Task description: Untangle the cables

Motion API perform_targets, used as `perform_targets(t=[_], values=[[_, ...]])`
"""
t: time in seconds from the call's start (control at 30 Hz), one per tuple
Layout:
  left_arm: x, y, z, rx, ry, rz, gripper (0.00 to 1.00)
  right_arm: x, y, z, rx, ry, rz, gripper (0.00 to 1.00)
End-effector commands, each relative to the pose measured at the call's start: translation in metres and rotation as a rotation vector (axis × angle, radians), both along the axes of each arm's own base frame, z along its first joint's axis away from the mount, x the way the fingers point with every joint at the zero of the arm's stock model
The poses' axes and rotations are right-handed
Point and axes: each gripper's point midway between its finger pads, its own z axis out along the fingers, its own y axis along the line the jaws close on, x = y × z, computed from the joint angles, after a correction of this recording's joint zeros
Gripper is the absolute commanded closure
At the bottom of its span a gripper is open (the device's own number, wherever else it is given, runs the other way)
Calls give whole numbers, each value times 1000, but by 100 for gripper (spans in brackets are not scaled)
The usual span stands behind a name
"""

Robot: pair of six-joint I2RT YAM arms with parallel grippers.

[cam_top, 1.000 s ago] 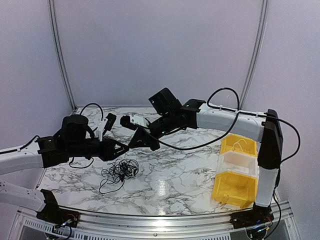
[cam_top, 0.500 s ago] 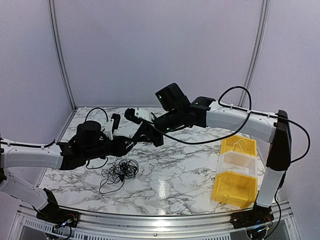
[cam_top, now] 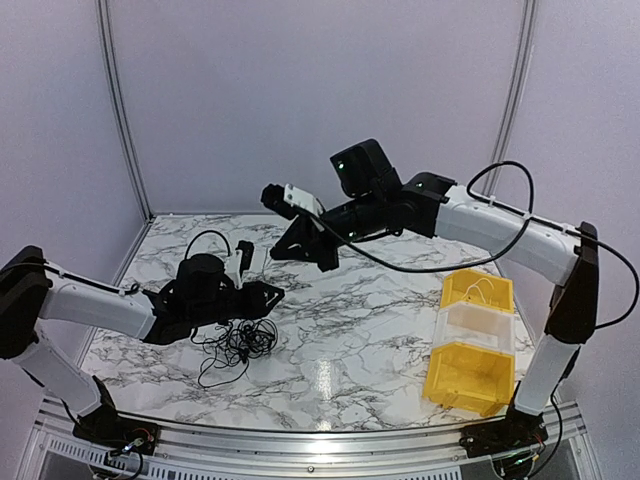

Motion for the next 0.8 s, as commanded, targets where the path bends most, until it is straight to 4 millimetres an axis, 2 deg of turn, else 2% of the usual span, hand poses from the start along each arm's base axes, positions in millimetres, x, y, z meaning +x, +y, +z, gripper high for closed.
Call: perform_targets(t=[0.0, 0.07, 0.17, 0.33, 0.6, 0.77], values=[[1, 3, -25, 25, 44, 26, 67, 10, -32, 105, 187, -83, -11, 100], [3, 5, -33, 40, 55, 46, 67, 15, -47, 128, 217, -128, -34, 100], [5, 6, -41, 56, 67, 55, 67, 27, -71, 150, 242, -176, -86, 100], [5, 6, -50, 72, 81, 53, 67, 54, -118, 172, 271, -223, -204, 100], [4, 5, -48, 77, 71, 42, 66, 87, -205, 189, 298, -275, -429, 100], [2, -1, -42, 75, 55, 2, 63, 108, -259, 183, 260, -329, -624, 100]])
